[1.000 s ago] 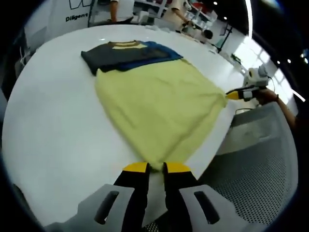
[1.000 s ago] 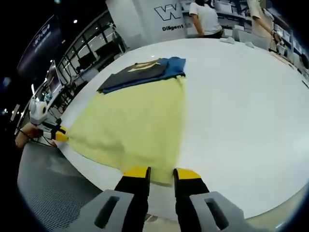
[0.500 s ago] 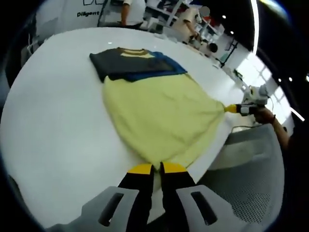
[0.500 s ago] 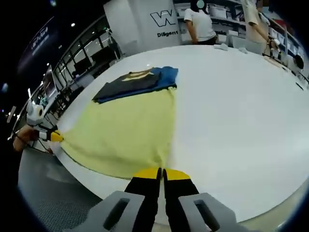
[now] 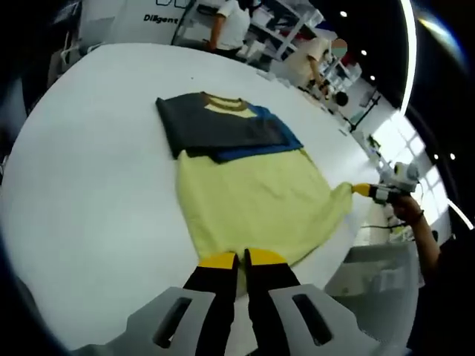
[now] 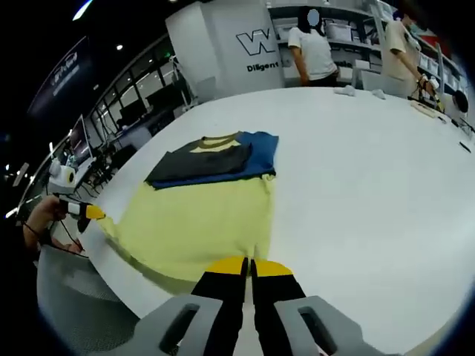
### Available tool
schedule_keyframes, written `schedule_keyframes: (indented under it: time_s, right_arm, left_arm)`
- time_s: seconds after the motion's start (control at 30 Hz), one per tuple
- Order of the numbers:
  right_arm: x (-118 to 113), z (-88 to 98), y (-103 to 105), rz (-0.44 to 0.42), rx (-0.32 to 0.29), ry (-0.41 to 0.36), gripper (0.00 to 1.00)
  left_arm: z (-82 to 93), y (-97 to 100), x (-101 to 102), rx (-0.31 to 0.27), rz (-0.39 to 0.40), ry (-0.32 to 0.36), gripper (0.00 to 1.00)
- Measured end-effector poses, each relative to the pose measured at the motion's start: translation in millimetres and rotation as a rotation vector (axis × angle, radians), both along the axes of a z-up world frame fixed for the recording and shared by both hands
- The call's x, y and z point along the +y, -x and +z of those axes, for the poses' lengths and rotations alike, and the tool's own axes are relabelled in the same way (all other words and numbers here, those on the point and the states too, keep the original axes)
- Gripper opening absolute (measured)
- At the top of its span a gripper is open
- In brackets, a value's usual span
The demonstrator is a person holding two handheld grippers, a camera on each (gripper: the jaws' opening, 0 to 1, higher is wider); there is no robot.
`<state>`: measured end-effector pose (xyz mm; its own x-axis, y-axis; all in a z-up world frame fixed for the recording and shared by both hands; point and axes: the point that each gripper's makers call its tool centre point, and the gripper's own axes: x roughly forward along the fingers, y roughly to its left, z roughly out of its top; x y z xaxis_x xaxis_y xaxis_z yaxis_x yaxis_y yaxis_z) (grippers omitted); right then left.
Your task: Fold the garment on the visible template until the final outline fits inside the template.
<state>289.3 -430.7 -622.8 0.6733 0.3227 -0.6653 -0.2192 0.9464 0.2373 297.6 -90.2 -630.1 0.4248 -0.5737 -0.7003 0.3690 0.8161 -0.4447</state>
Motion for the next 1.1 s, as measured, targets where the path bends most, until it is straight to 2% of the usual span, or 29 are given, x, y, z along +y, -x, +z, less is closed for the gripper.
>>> schedule_keyframes:
  time_s: [0.13,0.33,0.57,0.77,0.97,1.1]
  right_arm:
    - [0,-4.5,-12,-0.009,0.009,-0.006,0.00]
    - [0,-11.8,-29,-0.028,0.026,-0.042,0.00]
    - [-2,-22.2,-39,-0.054,0.065,-0.059,0.00]
    - [-4,-27.8,-36,-0.054,0.082,-0.056,0.00]
    - [-4,-28.6,-32,-0.055,0.085,-0.058,0.00]
    - [-4,-26.5,-31,-0.056,0.080,-0.061,0.00]
  left_arm:
    - [-4.6,-15.5,2,0.016,0.043,-0.013,0.00]
    - [-16.6,-27.6,2,0.038,0.048,-0.066,0.00]
    - [-23.1,-38.9,0,0.042,0.068,-0.080,0.01]
    - [-23.0,-35.1,-1,0.025,0.014,-0.094,0.02]
    - [-15.5,-26.2,-2,0.002,-0.039,-0.092,0.06]
    - [-17.3,-19.2,-2,0.015,-0.078,-0.092,0.06]
